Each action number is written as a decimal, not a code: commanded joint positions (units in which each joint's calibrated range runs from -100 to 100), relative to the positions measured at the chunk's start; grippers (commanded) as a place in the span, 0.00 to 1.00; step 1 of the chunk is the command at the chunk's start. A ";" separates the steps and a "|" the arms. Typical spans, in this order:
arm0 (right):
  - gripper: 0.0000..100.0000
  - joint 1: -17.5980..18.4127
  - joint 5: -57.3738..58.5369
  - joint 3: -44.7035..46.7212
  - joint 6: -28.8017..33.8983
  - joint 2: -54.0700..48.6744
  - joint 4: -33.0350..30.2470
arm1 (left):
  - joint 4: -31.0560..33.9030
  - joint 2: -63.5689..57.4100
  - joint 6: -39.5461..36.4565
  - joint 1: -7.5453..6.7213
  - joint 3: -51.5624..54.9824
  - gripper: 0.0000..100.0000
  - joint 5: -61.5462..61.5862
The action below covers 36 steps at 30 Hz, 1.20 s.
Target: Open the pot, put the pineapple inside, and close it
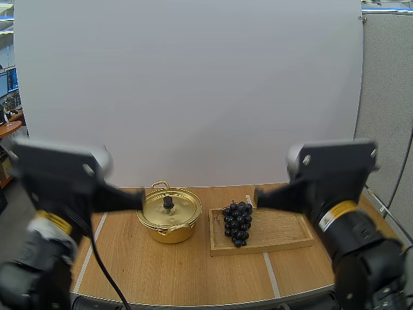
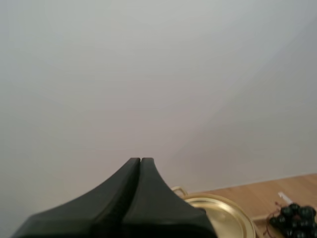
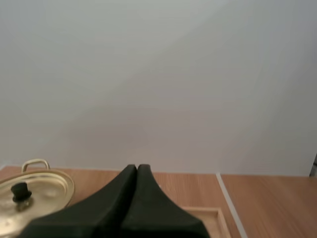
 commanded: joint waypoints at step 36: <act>0.00 -0.27 1.53 24.10 -0.40 -0.36 -0.75 | -0.28 -0.19 -7.60 0.08 31.02 0.00 -2.79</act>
